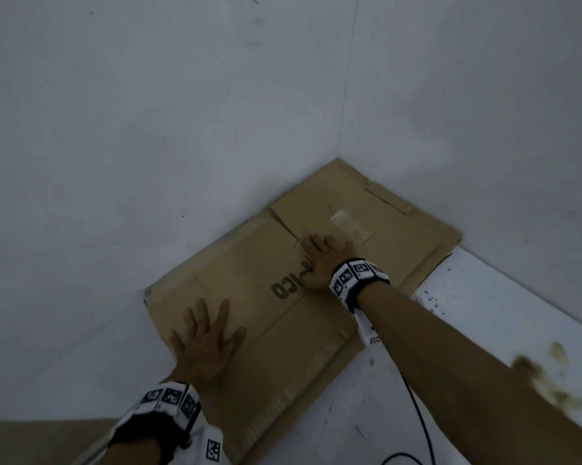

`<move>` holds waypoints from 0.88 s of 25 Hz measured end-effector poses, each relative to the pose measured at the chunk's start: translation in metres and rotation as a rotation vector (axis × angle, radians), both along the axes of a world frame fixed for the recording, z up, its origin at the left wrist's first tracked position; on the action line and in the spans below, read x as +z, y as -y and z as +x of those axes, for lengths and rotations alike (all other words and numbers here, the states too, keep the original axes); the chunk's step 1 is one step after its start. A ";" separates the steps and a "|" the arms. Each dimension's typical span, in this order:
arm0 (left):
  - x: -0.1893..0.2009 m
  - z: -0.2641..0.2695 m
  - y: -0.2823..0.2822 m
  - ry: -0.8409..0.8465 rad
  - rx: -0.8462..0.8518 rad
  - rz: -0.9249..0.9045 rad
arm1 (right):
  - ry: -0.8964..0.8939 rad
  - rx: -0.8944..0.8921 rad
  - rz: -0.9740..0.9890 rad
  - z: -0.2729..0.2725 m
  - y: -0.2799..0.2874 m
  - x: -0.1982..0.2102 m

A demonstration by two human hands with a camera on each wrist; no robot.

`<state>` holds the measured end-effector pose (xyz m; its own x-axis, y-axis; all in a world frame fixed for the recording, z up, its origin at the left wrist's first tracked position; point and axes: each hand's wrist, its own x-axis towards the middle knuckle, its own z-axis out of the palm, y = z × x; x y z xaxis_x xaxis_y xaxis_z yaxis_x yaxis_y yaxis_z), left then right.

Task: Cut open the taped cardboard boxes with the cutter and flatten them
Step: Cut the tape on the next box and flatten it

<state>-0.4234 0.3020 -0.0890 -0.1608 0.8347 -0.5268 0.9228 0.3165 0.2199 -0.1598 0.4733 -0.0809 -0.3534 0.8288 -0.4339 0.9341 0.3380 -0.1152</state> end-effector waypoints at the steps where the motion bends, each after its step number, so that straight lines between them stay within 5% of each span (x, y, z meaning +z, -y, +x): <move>1: 0.003 -0.001 -0.002 0.002 -0.007 -0.026 | -0.009 -0.006 -0.010 0.000 0.000 0.001; 6: 0.031 0.001 -0.018 -0.117 -0.090 -0.128 | -0.183 -0.136 -0.032 -0.004 0.007 0.029; 11: 0.051 0.039 -0.031 -0.166 -0.222 0.029 | -0.389 -0.415 0.076 0.063 0.071 0.053; 15: 0.068 0.117 -0.043 -0.005 -0.290 0.081 | -0.434 -0.612 0.082 0.152 0.135 0.070; 22: 0.098 0.298 -0.004 0.248 -0.642 0.127 | -0.543 -1.010 0.220 0.298 0.304 0.099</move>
